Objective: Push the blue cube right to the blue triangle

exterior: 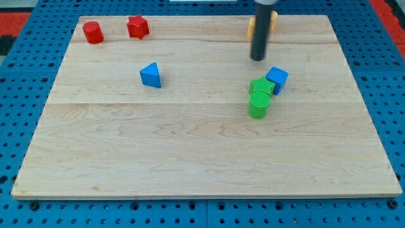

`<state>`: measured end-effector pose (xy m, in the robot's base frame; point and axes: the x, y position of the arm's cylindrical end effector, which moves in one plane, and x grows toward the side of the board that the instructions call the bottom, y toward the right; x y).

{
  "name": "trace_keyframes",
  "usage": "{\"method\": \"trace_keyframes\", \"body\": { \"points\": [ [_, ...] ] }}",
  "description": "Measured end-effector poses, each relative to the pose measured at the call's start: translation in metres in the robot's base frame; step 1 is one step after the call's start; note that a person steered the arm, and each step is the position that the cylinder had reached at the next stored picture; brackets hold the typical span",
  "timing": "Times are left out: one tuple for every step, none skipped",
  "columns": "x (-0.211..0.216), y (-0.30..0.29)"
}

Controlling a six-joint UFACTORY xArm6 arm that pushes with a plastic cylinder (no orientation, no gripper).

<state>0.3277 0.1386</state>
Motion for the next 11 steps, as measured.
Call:
{"method": "trace_keyframes", "body": {
  "points": [
    [0.045, 0.066],
    [0.093, 0.050],
    [0.086, 0.018],
    [0.061, 0.001],
    [0.038, -0.050],
    [0.021, -0.013],
    [0.007, -0.078],
    [0.012, -0.159],
    [0.008, -0.165],
    [-0.016, -0.162],
    [-0.045, -0.186]
  ]
}}
